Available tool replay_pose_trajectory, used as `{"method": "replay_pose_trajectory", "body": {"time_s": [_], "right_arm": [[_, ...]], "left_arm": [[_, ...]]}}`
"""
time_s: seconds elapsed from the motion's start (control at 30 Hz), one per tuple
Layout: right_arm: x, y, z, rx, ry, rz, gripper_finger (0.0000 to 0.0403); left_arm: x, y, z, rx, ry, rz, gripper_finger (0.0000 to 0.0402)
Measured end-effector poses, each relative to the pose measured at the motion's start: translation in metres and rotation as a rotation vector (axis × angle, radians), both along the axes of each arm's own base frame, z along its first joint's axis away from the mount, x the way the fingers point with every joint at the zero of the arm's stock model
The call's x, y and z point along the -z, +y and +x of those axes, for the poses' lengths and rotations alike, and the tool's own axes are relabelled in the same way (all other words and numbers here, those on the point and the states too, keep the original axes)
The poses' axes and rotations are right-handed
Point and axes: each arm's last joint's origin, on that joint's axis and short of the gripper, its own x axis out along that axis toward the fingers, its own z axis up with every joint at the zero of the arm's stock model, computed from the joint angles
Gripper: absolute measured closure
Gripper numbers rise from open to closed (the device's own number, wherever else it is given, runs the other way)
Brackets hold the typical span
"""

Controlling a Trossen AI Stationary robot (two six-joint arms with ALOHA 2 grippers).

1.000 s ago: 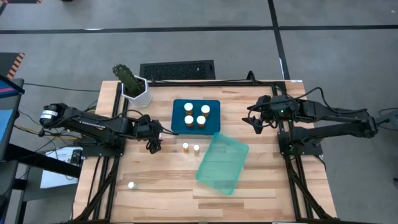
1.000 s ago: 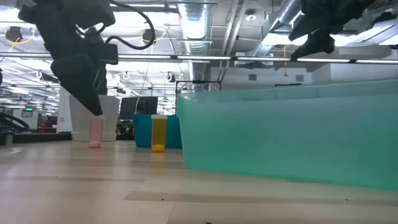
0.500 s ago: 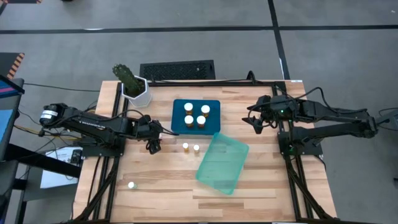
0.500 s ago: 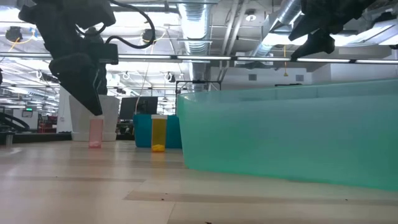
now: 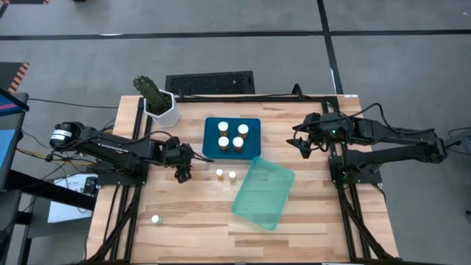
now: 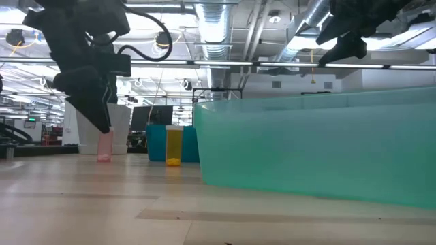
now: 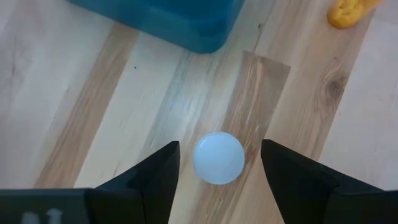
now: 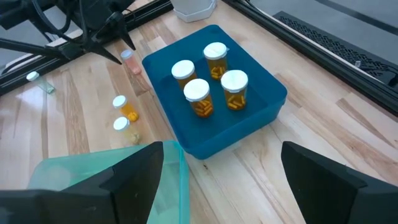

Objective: Pick and place medicine bottles into bin by pill shape (circle, oval)
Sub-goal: Put the small pink pill bottle into the green bin

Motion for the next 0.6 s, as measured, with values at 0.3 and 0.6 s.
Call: {"method": "replay_pose_trajectory", "body": {"time_s": [0.3, 0.6], "right_arm": [[0.0, 0.0, 0.0, 0.0, 0.001, 0.0, 0.0069], [0.0, 0.0, 0.0, 0.0, 0.0, 0.001, 0.0069]], "left_arm": [[0.0001, -0.0005, 0.0002, 0.011, 0.0, -0.018, 0.0239], [0.0, -0.0007, 0.0002, 0.01, -0.001, -0.024, 0.0291]]}}
